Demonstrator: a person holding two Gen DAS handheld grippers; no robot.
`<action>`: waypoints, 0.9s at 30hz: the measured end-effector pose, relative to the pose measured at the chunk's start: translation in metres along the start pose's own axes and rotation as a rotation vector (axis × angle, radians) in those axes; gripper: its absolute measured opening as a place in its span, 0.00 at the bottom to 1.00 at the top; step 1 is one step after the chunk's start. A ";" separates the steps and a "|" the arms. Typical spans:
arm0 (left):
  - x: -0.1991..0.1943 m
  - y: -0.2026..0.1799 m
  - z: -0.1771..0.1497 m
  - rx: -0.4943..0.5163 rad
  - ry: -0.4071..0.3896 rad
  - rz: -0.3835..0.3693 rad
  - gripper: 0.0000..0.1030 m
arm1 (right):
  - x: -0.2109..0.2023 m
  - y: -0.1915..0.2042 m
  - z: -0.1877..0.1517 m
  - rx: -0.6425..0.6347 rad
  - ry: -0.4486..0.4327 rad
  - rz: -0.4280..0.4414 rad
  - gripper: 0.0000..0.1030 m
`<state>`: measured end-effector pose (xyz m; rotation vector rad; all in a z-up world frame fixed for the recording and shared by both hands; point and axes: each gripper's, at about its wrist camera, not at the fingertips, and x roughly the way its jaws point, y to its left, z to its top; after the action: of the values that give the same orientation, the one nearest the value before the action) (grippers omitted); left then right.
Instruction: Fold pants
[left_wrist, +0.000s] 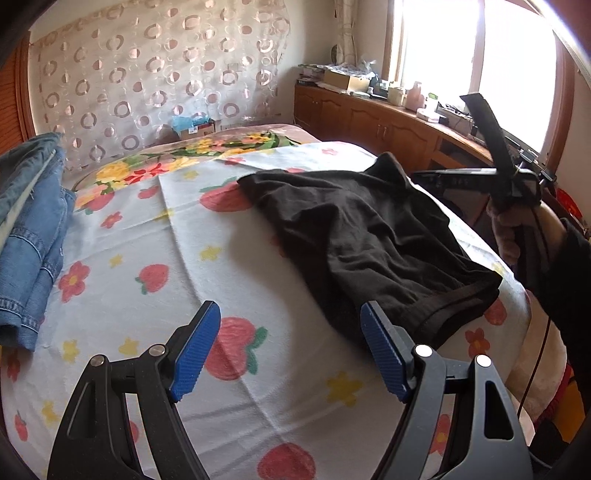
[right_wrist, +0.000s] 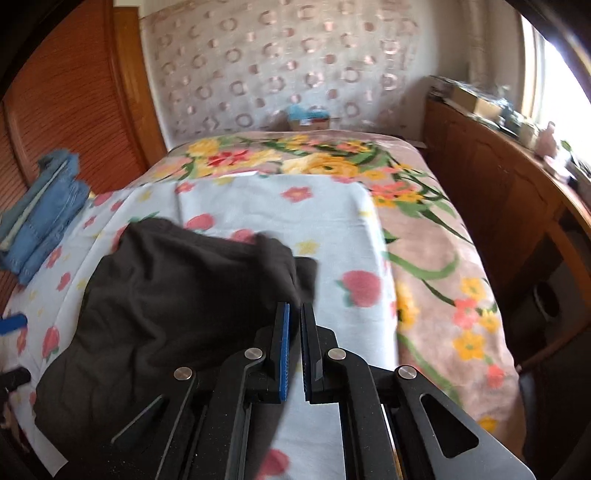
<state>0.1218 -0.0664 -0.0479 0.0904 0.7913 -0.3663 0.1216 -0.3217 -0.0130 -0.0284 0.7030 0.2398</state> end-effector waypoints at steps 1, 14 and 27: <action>0.001 -0.001 0.000 -0.001 0.003 -0.002 0.77 | -0.001 -0.004 0.000 -0.003 0.000 -0.005 0.05; 0.001 -0.012 -0.003 0.020 0.007 -0.016 0.77 | -0.015 0.011 -0.010 0.003 -0.037 0.008 0.18; -0.012 -0.034 0.000 0.058 -0.019 -0.090 0.69 | -0.085 0.028 -0.101 -0.037 -0.049 0.071 0.28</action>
<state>0.1023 -0.0943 -0.0376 0.1060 0.7678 -0.4751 -0.0114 -0.3233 -0.0335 -0.0325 0.6516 0.3201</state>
